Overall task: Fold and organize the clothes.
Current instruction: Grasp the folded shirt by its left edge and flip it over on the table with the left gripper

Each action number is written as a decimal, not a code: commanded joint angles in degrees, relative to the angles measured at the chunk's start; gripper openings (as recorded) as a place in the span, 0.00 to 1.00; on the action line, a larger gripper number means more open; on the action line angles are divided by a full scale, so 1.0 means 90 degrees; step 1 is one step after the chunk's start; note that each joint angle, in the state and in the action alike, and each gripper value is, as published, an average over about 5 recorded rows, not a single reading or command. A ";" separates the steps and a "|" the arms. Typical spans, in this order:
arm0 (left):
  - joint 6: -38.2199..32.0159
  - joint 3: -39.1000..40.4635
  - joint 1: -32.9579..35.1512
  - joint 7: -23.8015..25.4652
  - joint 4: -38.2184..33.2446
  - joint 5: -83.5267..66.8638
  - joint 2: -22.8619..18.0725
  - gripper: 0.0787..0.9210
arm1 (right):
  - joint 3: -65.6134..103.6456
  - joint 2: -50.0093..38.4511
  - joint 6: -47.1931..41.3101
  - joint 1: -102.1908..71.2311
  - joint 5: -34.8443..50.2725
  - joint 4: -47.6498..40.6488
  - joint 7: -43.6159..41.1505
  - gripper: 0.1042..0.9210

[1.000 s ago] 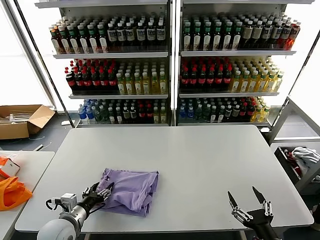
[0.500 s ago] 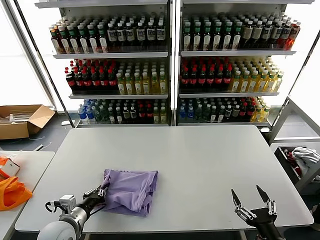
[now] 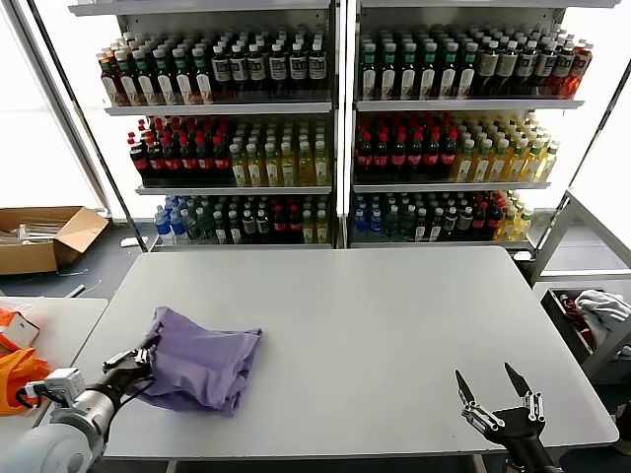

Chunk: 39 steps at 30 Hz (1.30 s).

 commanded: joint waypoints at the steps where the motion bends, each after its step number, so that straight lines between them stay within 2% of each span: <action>1: 0.0221 -0.2319 0.0108 -0.0165 -0.0123 -0.1170 0.0680 0.03 | -0.0045 -0.0014 0.0003 0.0007 0.0004 0.0004 0.0010 0.88; 4: 0.0464 -0.2278 0.0143 -0.0515 -0.0593 -0.1264 0.0794 0.03 | -0.0094 -0.0018 0.0006 0.0021 -0.0019 0.0020 0.0021 0.88; 7: 0.0598 -0.1439 0.0176 -0.1009 -0.1419 -0.1123 0.0733 0.03 | -0.0141 0.0001 0.0012 0.0031 -0.0054 0.0089 0.0045 0.88; 9: 0.0610 -0.0264 0.0073 -0.1339 -0.1933 -0.0870 0.0651 0.03 | -0.0148 0.0020 0.0009 0.0032 -0.0058 0.0153 0.0058 0.88; 12: 0.0605 0.2054 -0.0371 -0.1694 -0.2148 -0.0462 0.0544 0.03 | -0.0121 0.0042 0.0007 0.0022 -0.0054 0.0206 0.0069 0.88; 16: 0.0596 0.4608 -0.1445 -0.2113 -0.1477 -0.0672 0.0243 0.03 | -0.0065 0.0102 0.0014 -0.0030 -0.0074 0.0243 0.0080 0.88; 18: 0.0598 0.5499 -0.2134 -0.2406 -0.0867 -0.1018 -0.0109 0.03 | -0.0029 0.0154 0.0013 -0.0085 -0.0080 0.0289 0.0093 0.88; 21: 0.0601 0.6303 -0.2933 -0.2765 0.0125 -0.1412 -0.0871 0.03 | 0.0001 0.0225 0.0002 -0.0173 -0.0103 0.0377 0.0108 0.88; 25: 0.0601 0.6652 -0.3507 -0.3046 0.1024 -0.1573 -0.1947 0.03 | -0.0058 0.0288 -0.0095 -0.0237 -0.0173 0.0494 0.0119 0.88; 29: 0.0603 0.6722 -0.3821 -0.3176 0.1506 -0.1584 -0.2582 0.03 | -0.0288 0.0241 -0.0628 -0.0107 -0.0331 0.0578 0.0292 0.88; 31: 0.0604 0.6716 -0.3932 -0.3224 0.1661 -0.1558 -0.2740 0.04 | -0.0545 0.0153 -0.1169 0.0099 -0.0415 0.0630 0.0487 0.88; 34: 0.0602 0.6545 -0.4034 -0.3149 0.1733 -0.1532 -0.2832 0.11 | -0.0942 -0.0020 -0.1868 0.0511 -0.0378 0.0645 0.0839 0.88; 39: 0.0587 0.5871 -0.4106 -0.2665 0.1284 -0.1706 -0.2608 0.29 | -0.1601 -0.0330 -0.2552 0.1288 0.0344 0.0372 0.1357 0.88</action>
